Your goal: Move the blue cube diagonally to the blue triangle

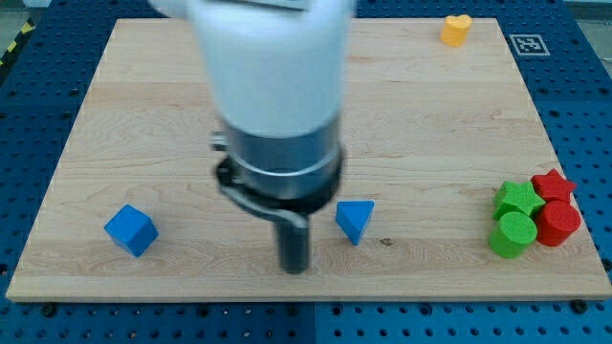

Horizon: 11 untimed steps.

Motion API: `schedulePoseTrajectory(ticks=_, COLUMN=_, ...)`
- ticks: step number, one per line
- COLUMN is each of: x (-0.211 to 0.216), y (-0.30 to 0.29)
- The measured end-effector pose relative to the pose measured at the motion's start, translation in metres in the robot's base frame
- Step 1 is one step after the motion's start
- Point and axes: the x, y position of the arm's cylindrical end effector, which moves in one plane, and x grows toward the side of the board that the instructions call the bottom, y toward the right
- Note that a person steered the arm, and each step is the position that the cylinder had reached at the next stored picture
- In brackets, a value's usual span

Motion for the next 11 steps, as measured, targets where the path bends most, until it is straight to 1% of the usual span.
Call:
schedulePoseTrajectory(ticks=1, x=-0.050, y=0.052)
schedulePoseTrajectory(ticks=2, x=-0.140, y=0.063)
schedulePoseTrajectory(ticks=3, x=-0.173, y=0.059)
schedulePoseTrajectory(ticks=4, x=-0.145, y=0.020)
schedulePoseTrajectory(ticks=5, x=-0.134, y=-0.076)
schedulePoseTrajectory(ticks=6, x=-0.134, y=-0.187)
schedulePoseTrajectory(ticks=7, x=-0.113, y=-0.274)
schedulePoseTrajectory(ticks=8, x=-0.058, y=-0.305)
schedulePoseTrajectory(ticks=9, x=-0.026, y=-0.284)
schedulePoseTrajectory(ticks=10, x=-0.030, y=-0.219)
schedulePoseTrajectory(ticks=11, x=-0.043, y=-0.147)
